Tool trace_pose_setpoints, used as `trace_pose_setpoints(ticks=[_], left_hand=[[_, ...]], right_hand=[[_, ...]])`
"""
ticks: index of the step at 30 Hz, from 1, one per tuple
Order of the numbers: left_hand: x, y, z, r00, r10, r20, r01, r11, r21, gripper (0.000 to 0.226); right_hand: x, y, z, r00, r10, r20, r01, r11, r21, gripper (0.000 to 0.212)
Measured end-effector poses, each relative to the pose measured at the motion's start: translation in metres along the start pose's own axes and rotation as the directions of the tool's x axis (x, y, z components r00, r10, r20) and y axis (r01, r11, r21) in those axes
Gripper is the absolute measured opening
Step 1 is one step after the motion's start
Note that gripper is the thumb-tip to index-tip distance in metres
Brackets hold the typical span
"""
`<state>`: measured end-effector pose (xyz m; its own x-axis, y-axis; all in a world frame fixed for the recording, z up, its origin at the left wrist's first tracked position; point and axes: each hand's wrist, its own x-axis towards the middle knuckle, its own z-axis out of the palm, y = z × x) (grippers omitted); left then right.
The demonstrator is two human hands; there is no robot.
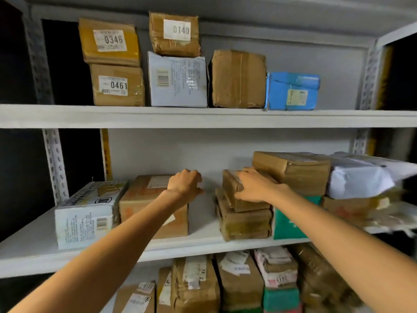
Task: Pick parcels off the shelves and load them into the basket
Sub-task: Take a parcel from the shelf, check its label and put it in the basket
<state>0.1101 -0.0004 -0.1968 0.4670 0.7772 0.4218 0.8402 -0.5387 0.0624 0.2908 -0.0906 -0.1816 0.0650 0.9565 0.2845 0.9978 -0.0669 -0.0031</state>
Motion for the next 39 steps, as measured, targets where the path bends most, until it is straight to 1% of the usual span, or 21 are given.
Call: trace_pose_setpoints(ticks=[2,4,6,9,12,14,15,17,18,20,22,23,25,26,28,30,32,33,35,37,39], left_hand=[[0.005,0.016,0.003,0.999,0.013,0.037,-0.013,1.000,0.009,0.044],[0.007,0.030,0.007,0.998,0.002,0.061,-0.003,1.000,0.008,0.045],[0.007,0.043,0.012,0.998,-0.020,0.065,0.019,1.000,0.015,0.048],[0.007,0.061,0.016,0.995,-0.068,0.066,0.068,0.998,0.005,0.052],[0.016,0.077,0.019,0.988,-0.134,0.072,0.139,0.987,-0.075,0.049],[0.021,0.089,0.023,0.977,-0.187,0.102,0.205,0.954,-0.217,0.037],[0.023,0.096,0.026,0.969,-0.215,0.119,0.243,0.910,-0.335,0.033],[0.022,0.108,0.031,0.952,-0.280,0.127,0.302,0.772,-0.560,0.026],[0.021,0.111,0.032,0.938,-0.320,0.131,0.327,0.699,-0.636,0.025],[0.018,0.115,0.035,0.908,-0.381,0.175,0.379,0.567,-0.732,0.030],[0.016,0.117,0.033,0.893,-0.385,0.234,0.404,0.452,-0.795,0.028],[0.015,0.119,0.031,0.891,-0.378,0.251,0.407,0.423,-0.809,0.025],[0.011,0.119,0.027,0.893,-0.373,0.251,0.403,0.415,-0.816,0.021],[0.009,0.118,0.025,0.895,-0.377,0.237,0.393,0.418,-0.819,0.020],[0.004,0.112,0.023,0.889,-0.407,0.211,0.381,0.402,-0.832,0.026],[-0.004,0.103,0.022,0.883,-0.439,0.168,0.361,0.405,-0.840,0.035],[-0.015,0.094,0.024,0.895,-0.428,0.124,0.317,0.417,-0.852,0.026],[-0.021,0.091,0.025,0.903,-0.413,0.117,0.303,0.418,-0.856,0.026],[-0.031,0.088,0.029,0.920,-0.378,0.101,0.271,0.429,-0.862,0.037],[-0.036,0.086,0.031,0.933,-0.349,0.090,0.244,0.428,-0.870,0.051],[-0.040,0.085,0.030,0.943,-0.318,0.092,0.220,0.395,-0.892,0.058]], right_hand=[[-0.010,0.017,-0.001,0.998,0.061,0.034,-0.063,0.997,0.044,0.052],[-0.017,0.029,0.002,0.996,0.078,0.049,-0.081,0.995,0.056,0.052],[-0.019,0.038,0.007,0.997,0.073,0.032,-0.076,0.994,0.073,0.055],[-0.017,0.043,0.013,0.999,0.034,0.015,-0.036,0.993,0.116,0.053],[-0.014,0.047,0.017,1.000,-0.016,0.026,0.012,0.987,0.161,0.053],[-0.011,0.049,0.019,0.999,-0.025,0.030,0.019,0.985,0.173,0.051],[-0.010,0.051,0.020,1.000,-0.018,0.023,0.014,0.982,0.187,0.049],[-0.007,0.055,0.022,1.000,0.015,-0.019,-0.010,0.973,0.230,0.041],[-0.007,0.056,0.023,0.998,0.033,-0.049,-0.020,0.968,0.249,0.036],[-0.011,0.058,0.024,0.993,0.056,-0.105,-0.025,0.960,0.279,0.029],[-0.012,0.062,0.023,0.988,0.067,-0.136,-0.019,0.945,0.327,0.026],[-0.013,0.062,0.023,0.988,0.070,-0.139,-0.015,0.933,0.359,0.025],[-0.014,0.059,0.024,0.986,0.071,-0.153,-0.008,0.926,0.378,0.025],[-0.013,0.057,0.026,0.984,0.076,-0.161,-0.012,0.929,0.369,0.029],[-0.012,0.052,0.029,0.981,0.109,-0.159,-0.043,0.927,0.372,0.053],[-0.013,0.049,0.034,0.985,0.131,-0.114,-0.061,0.877,0.476,0.078],[-0.014,0.045,0.043,0.988,0.116,-0.104,-0.031,0.799,0.601,0.095],[-0.016,0.044,0.049,0.985,0.109,-0.136,0.003,0.770,0.638,0.098],[-0.020,0.041,0.061,0.964,0.143,-0.223,0.052,0.722,0.690,0.096],[-0.026,0.037,0.067,0.954,0.178,-0.241,0.068,0.655,0.753,0.095],[-0.031,0.038,0.067,0.950,0.184,-0.252,0.092,0.606,0.790,0.094]])
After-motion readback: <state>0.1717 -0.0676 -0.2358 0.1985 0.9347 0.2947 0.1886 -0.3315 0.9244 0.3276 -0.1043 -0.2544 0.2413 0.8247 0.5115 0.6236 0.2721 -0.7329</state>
